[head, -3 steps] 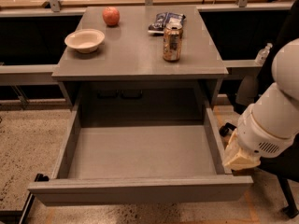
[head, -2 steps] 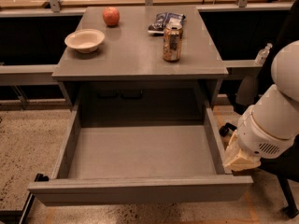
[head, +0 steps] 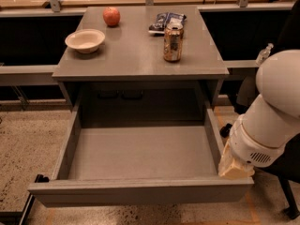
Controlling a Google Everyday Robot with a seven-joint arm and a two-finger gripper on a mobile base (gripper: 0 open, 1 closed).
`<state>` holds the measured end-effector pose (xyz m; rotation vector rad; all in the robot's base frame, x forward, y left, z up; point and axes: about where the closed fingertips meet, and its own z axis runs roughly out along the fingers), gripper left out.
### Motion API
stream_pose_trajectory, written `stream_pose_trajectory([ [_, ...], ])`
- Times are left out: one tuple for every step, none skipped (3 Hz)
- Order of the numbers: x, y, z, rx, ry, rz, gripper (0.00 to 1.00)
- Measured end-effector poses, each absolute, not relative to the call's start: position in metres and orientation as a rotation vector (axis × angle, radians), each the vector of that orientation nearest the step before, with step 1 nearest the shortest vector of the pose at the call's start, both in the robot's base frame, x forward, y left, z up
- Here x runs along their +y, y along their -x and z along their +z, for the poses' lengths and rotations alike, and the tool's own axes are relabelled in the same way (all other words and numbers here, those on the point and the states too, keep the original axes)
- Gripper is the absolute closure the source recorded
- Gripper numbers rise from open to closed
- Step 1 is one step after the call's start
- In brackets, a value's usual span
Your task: Close top drawer
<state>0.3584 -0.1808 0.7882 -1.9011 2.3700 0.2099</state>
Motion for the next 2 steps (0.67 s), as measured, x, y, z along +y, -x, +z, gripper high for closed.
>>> stream_pose_trajectory([
  [-0.182,-0.343,0.759,2.427,1.900,0.277,1.00],
  [-0.184,-0.332,0.726,2.481,1.877,0.371,1.00],
])
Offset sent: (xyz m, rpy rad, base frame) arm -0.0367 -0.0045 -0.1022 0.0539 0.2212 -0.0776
